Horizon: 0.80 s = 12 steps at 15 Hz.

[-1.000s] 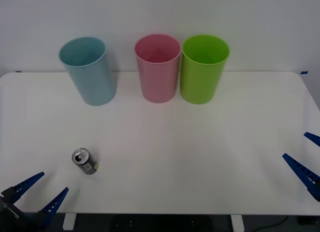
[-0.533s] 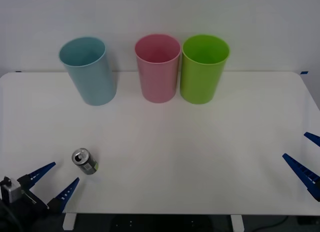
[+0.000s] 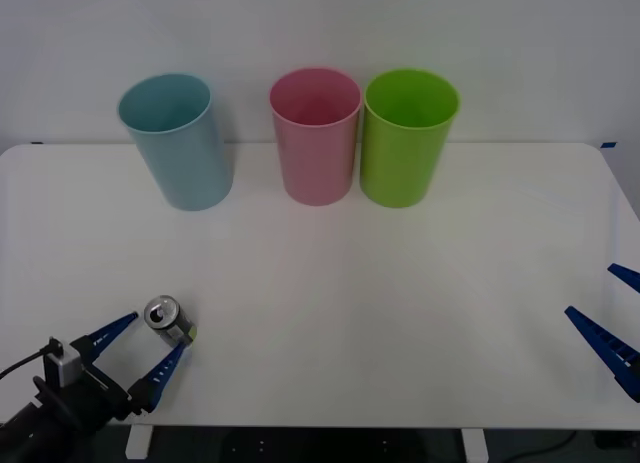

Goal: Grasp the object on the table and drop it into the matching bin: aluminum can to the light blue bin, PET bottle to the pink bin.

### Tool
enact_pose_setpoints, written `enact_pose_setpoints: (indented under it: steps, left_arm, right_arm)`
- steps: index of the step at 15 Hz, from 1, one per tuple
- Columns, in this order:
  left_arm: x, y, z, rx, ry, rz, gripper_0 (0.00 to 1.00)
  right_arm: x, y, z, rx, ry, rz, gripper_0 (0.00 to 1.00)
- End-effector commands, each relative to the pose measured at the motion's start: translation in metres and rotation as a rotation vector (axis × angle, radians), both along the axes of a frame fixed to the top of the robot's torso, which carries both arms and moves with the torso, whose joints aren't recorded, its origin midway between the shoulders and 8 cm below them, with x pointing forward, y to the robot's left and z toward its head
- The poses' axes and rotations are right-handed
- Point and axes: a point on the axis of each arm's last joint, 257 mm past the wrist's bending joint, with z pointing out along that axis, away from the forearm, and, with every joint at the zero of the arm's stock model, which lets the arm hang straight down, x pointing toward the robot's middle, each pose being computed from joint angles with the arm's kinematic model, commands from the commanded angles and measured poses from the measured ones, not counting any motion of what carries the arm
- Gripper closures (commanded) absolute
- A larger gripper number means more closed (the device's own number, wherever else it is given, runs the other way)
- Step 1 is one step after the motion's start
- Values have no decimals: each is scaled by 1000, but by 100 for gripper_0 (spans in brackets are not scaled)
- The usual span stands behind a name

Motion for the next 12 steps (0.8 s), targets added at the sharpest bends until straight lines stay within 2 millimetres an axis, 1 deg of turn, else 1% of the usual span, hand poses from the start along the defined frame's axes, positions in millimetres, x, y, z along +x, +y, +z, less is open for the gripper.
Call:
enact_pose_setpoints:
  steps: [1, 9, 12]
  left_arm:
    - [9, -9, -2, 9, -4, 5, 0]
    - [30, -31, -4, 4, 2, -7, 0]
    - [36, -33, -6, 4, 3, -8, 0]
  right_arm:
    - [0, 0, 0, 0, 0, 0, 0]
    - [0, 0, 0, 0, 0, 0, 0]
    - [0, 0, 0, 0, 0, 0, 0]
